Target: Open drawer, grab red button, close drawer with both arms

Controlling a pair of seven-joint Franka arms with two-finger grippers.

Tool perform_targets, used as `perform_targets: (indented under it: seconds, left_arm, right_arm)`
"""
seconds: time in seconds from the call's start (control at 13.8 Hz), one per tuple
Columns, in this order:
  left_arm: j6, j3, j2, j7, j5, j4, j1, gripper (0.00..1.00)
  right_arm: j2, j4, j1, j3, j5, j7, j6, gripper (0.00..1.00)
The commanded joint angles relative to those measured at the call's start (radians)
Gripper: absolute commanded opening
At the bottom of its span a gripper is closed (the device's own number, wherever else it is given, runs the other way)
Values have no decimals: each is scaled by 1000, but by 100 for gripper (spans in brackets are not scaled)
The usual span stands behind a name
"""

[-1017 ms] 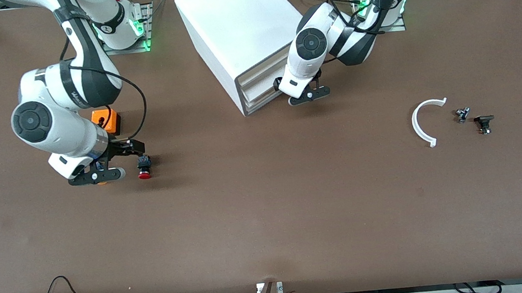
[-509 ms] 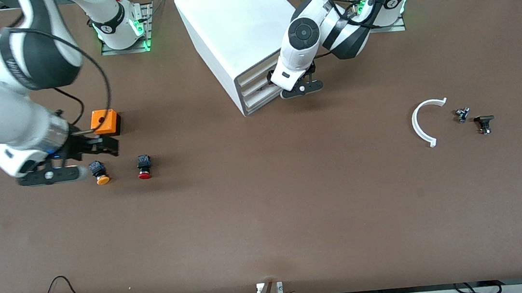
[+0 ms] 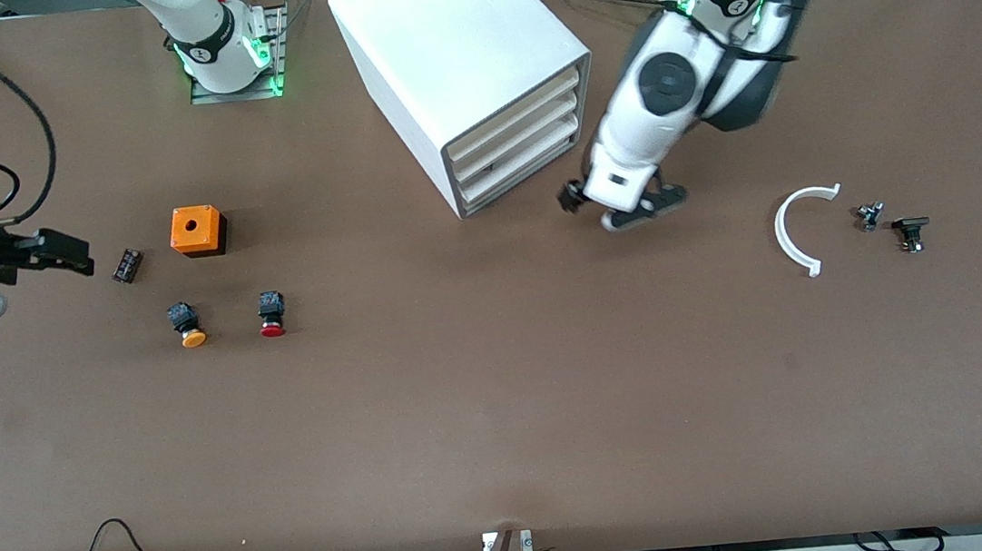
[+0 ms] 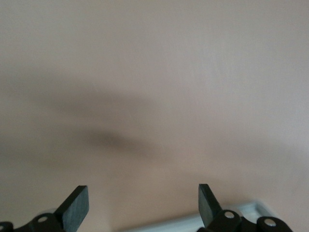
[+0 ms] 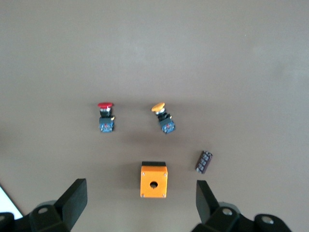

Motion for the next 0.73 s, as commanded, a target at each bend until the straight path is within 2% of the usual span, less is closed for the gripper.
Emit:
perform_targets:
  seconds: [0.0, 0.15, 0.29, 0.51, 0.65]
  left_arm:
    - [-129, 135, -45, 251, 36, 104, 17, 100]
    - [-227, 223, -88, 498, 33, 151, 26, 100]
    - [-346, 285, -158, 641, 35, 181, 48, 100]
    - [-535, 305, -232, 782, 44, 275, 86, 100]
    - [-606, 303, -258, 827, 131, 335, 105, 100]
  right_arm:
    - [-10, 4, 11, 85, -54, 172, -28, 100]
    - [-17, 1, 8, 76, -55, 182, -26, 100]
    - [-16, 1, 0, 47, -55, 148, -25, 100]
    - [-29, -19, -1, 9, -52, 50, -26, 100]
    - [-57, -57, 0, 9, -52, 9, -7, 100]
